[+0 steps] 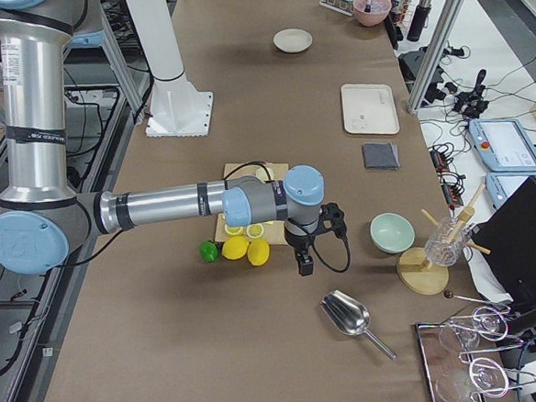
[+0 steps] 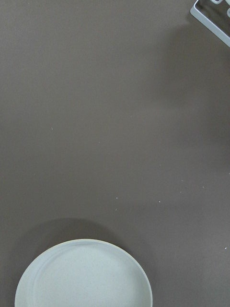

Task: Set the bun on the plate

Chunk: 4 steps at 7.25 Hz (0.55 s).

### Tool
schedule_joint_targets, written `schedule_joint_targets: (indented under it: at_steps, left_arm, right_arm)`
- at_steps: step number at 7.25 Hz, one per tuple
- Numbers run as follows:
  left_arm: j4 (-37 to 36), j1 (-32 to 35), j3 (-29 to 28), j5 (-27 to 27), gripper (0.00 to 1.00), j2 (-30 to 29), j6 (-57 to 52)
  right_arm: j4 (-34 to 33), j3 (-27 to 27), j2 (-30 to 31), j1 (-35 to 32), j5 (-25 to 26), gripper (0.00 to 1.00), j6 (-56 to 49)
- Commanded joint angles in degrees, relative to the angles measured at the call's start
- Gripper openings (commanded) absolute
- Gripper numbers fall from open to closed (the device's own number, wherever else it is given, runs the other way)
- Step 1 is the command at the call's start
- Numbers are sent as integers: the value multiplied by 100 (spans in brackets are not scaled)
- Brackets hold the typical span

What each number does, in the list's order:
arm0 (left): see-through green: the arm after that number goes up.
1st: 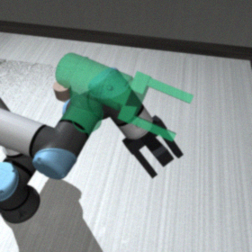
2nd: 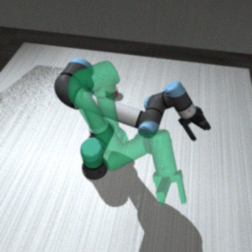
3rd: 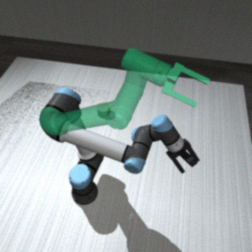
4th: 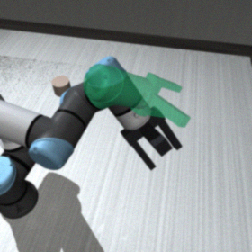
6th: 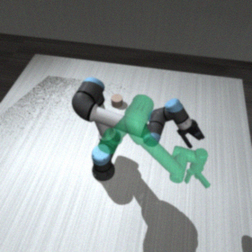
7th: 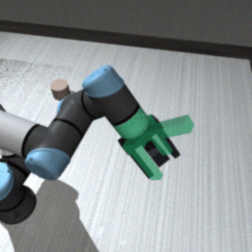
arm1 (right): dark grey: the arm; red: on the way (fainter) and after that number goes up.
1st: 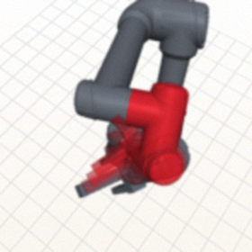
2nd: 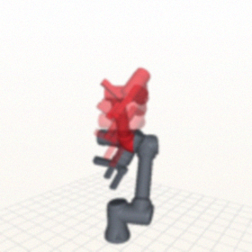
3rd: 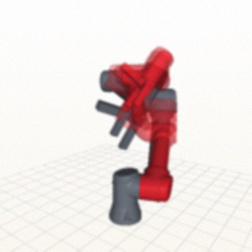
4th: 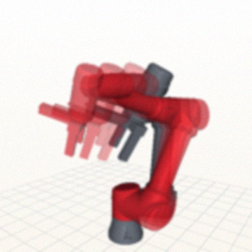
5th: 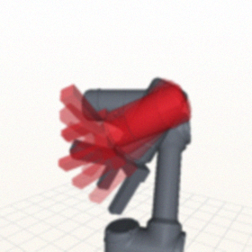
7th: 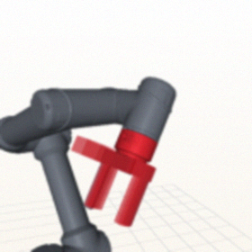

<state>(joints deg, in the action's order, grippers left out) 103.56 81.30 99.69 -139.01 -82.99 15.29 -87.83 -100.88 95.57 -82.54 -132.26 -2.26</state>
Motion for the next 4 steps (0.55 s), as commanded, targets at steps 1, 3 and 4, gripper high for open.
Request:
schedule_joint_targets:
  at_steps: [1, 3, 4]
  left_arm:
    - [41, -8, 50, 14, 98, -15, -61]
    - [129, -9, 103, 15, 98, 37, -9]
    - [207, -9, 103, 23, 97, 38, -44]
  right_arm:
    - [3, -20, -4, 1, 7, 100, -29]
    - [3, -46, 5, 1, -28, 100, -21]
    - [3, -55, 14, 1, -98, 100, -21]
